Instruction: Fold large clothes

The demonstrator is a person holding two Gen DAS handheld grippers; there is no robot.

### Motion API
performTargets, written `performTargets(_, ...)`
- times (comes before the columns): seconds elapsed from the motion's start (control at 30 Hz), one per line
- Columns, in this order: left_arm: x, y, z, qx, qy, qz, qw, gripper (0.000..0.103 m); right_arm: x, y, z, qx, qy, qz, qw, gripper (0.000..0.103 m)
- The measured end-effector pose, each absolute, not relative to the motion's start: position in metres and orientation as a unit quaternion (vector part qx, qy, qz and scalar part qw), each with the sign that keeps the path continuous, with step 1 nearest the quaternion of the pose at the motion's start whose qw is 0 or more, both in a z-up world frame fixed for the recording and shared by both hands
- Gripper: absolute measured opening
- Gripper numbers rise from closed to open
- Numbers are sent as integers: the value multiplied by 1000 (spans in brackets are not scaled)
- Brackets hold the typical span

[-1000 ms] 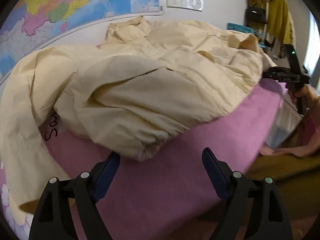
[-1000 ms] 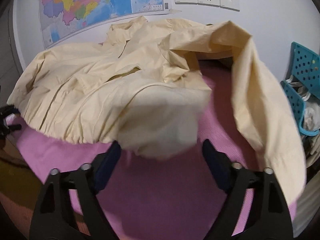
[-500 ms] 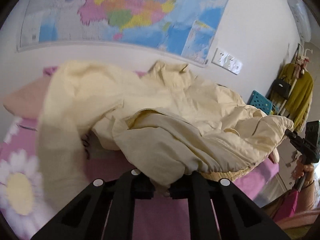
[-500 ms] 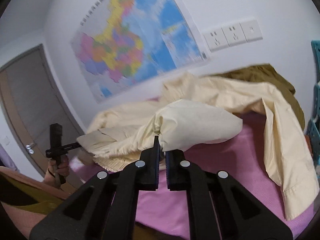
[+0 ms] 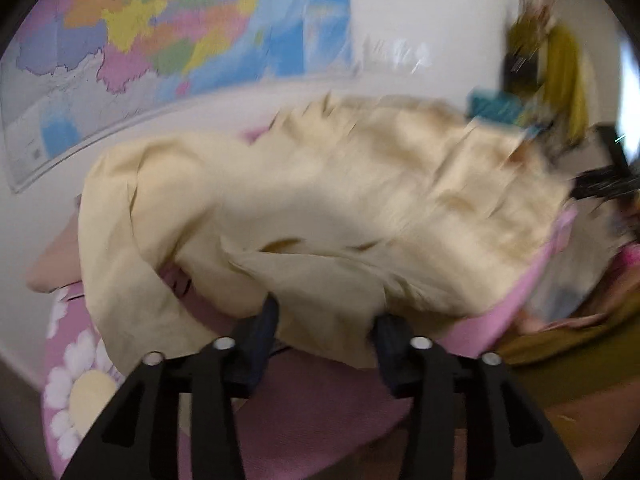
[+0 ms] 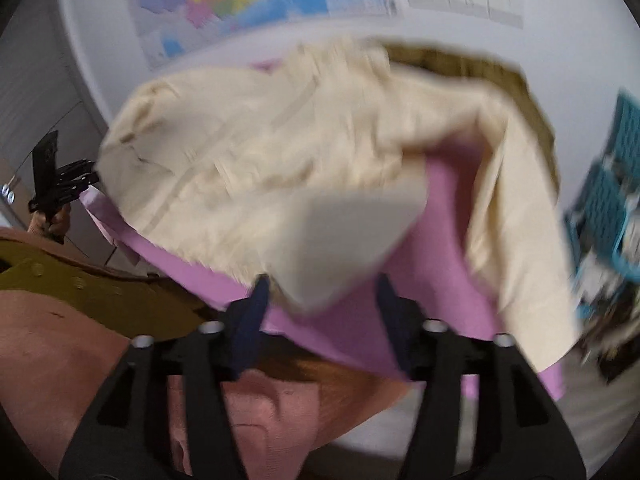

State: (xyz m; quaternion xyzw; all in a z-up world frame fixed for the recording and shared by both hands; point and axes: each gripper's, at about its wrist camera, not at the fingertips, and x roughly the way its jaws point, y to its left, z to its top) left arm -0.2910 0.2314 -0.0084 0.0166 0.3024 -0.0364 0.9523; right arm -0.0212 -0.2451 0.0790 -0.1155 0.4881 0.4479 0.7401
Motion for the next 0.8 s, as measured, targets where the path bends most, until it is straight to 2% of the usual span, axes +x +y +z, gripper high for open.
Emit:
performTargets(0.1, -303, 247, 10, 0, 267, -55, 962, 52, -8, -240, 111, -74, 440, 474, 759, 61)
performTargets(0.2, -308, 252, 33, 0, 213, -80, 974, 55, 13, -194, 113, -70, 414, 476, 773, 62)
performTargets(0.23, -307, 250, 38, 10, 204, -74, 976, 67, 18, -180, 109, -69, 413, 473, 775, 62)
performTargets(0.3, -287, 243, 47, 36, 201, -31, 978, 77, 36, -138, 91, -78, 418, 459, 780, 62)
performTargets(0.6, -133, 222, 28, 54, 300, 8, 952, 76, 112, 9, 10, -154, 449, 418, 775, 63)
performTargets(0.67, -106, 219, 16, 59, 323, 9, 945, 76, 124, 30, -10, -190, 454, 395, 776, 61)
performTargets(0.7, -96, 219, 11, 62, 332, 8, 941, 74, 129, 39, -21, -210, 458, 386, 772, 57)
performTargets(0.73, -82, 217, 5, 67, 345, 10, 936, 73, 132, 44, -28, -230, 456, 376, 773, 40)
performTargets(0.77, -70, 216, 1, 69, 354, 14, 933, 73, 136, 50, -37, -250, 460, 366, 769, 14)
performTargets(0.8, -61, 217, -3, 70, 362, 14, 929, 72, 141, 53, -42, -253, 469, 367, 762, 1)
